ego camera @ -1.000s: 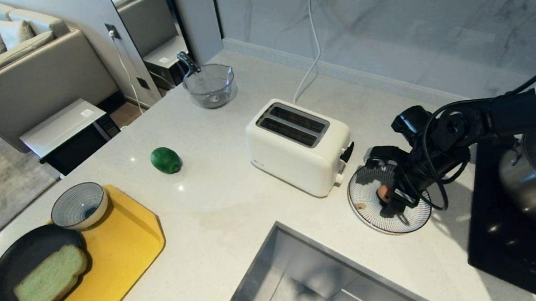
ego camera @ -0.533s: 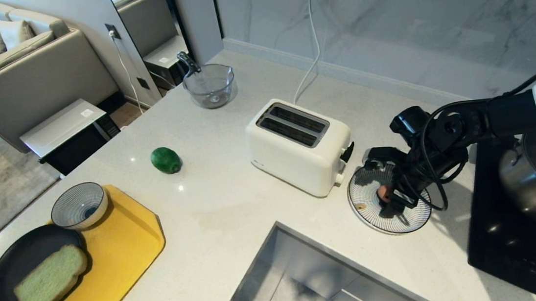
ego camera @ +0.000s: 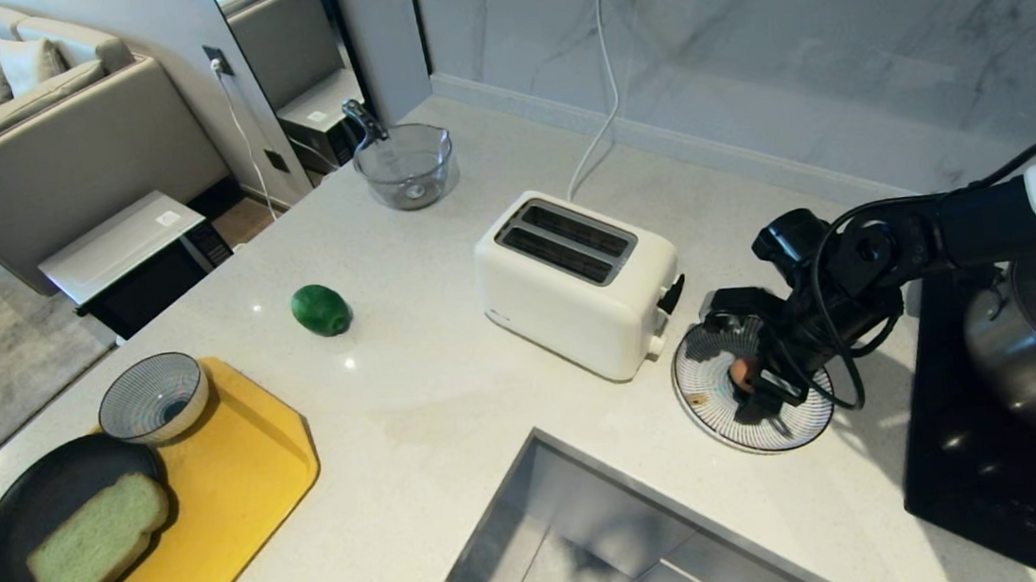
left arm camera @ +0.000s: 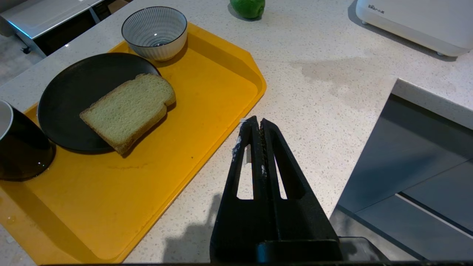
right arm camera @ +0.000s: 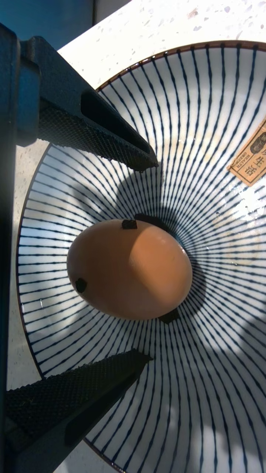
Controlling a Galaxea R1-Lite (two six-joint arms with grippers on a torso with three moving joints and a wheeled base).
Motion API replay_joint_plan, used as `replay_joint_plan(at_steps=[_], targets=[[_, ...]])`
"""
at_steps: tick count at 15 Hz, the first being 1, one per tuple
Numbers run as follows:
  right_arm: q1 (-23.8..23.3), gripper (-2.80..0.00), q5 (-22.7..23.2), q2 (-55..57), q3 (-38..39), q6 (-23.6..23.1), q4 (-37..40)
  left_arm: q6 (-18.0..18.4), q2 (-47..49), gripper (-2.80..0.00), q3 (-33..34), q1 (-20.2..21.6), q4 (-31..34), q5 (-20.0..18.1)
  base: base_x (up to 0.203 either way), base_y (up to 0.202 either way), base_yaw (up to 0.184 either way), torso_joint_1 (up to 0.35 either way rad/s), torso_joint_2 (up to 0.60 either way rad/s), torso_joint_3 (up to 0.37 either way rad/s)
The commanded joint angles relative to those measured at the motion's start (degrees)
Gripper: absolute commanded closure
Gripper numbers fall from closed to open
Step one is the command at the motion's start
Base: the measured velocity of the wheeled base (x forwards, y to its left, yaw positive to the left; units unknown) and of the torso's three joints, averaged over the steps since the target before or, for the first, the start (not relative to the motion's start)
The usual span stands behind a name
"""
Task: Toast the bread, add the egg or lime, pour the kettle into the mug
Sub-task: Pick up the egg
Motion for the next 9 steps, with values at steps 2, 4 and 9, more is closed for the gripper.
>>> replay_joint_plan(at_steps=[2,4,9], targets=[[0.0,-2.8,0.0,0.2,-0.4,-0.1,0.2,0.1,-0.1,0.0,1.0,0.0,0.0,0.0,0.0,0.0,0.0,0.0,0.0,0.0],[0.0,-2.8,0.0,0.2,-0.4,-0.1,0.2,0.1,-0.1,0.0,1.0,0.0,-0.1,0.0,0.0,0.0,0.0,0.0,0.0,0.0],[0.1,-2.8,0.0,0.1,-0.4,0.0,0.2,0.0,-0.1,0.0,1.0,0.0,-0.1,0.0,0.0,0.0,0.0,0.0,0.0,0.0]])
